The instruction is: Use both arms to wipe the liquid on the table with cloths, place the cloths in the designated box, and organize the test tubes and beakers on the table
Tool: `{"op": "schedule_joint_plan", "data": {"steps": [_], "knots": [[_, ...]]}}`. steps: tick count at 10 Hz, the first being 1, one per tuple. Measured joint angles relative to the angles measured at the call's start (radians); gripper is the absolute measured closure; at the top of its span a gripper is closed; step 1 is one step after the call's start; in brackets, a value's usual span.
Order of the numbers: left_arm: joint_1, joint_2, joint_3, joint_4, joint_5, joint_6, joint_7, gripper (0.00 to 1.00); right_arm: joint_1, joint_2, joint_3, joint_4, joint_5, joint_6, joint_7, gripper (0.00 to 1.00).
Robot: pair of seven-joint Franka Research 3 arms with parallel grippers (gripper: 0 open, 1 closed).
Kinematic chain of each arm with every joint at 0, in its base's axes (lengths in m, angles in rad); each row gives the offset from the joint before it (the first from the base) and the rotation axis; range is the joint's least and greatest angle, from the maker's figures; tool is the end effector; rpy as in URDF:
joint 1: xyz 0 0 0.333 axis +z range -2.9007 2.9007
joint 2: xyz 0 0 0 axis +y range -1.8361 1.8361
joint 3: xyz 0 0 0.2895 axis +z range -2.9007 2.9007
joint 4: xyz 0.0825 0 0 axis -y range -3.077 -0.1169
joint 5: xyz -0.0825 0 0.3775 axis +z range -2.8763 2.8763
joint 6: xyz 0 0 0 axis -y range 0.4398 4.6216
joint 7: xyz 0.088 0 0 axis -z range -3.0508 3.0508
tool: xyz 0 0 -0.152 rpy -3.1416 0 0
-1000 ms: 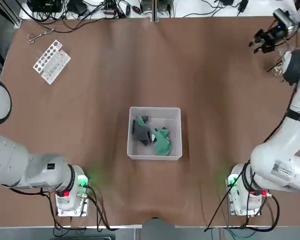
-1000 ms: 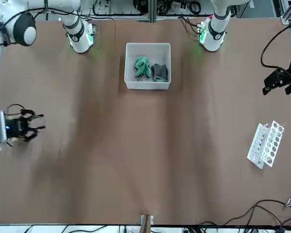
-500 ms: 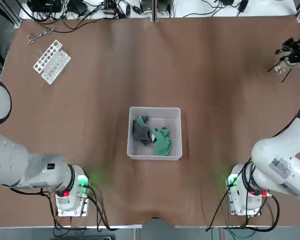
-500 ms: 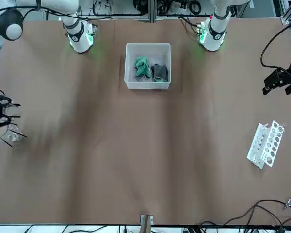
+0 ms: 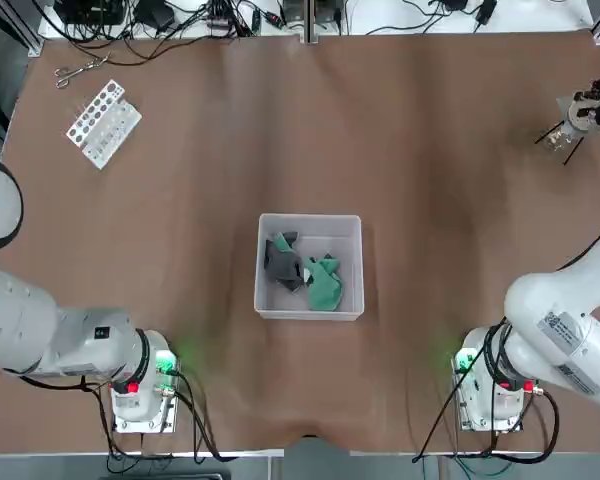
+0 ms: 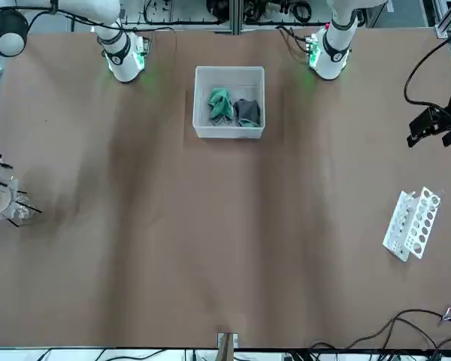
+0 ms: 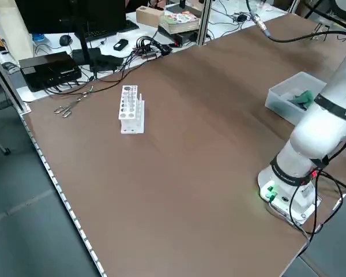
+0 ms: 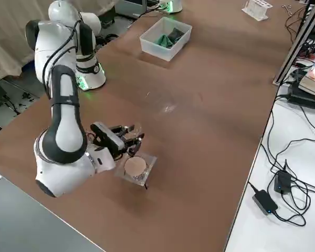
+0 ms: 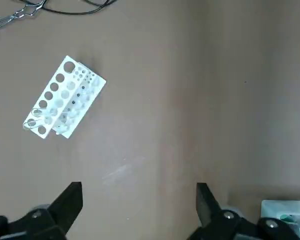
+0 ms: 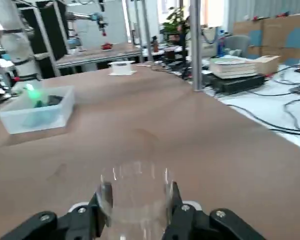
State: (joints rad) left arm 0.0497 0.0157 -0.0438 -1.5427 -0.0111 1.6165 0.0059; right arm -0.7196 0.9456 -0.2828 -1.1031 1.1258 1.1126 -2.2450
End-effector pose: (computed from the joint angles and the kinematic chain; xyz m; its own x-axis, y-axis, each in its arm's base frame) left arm 0.5602 0.0018 0.5617 0.9983 0.0005 0.0581 -0.0001 -0.9999 0.0115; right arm 0.5088 -0.4022 0.2408 0.1524 0.3009 0.9414 0.9618 -0.2642 -0.0712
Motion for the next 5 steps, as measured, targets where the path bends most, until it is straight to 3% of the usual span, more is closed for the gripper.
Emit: {"op": "schedule_joint_plan", "data": {"steps": [5], "knots": [[0.0, 0.0, -0.001, 0.0, 0.0, 0.0, 0.0, 0.0, -0.061, 0.032, 0.0, 0.0, 0.051, 0.081, 0.013, 0.48]]}}
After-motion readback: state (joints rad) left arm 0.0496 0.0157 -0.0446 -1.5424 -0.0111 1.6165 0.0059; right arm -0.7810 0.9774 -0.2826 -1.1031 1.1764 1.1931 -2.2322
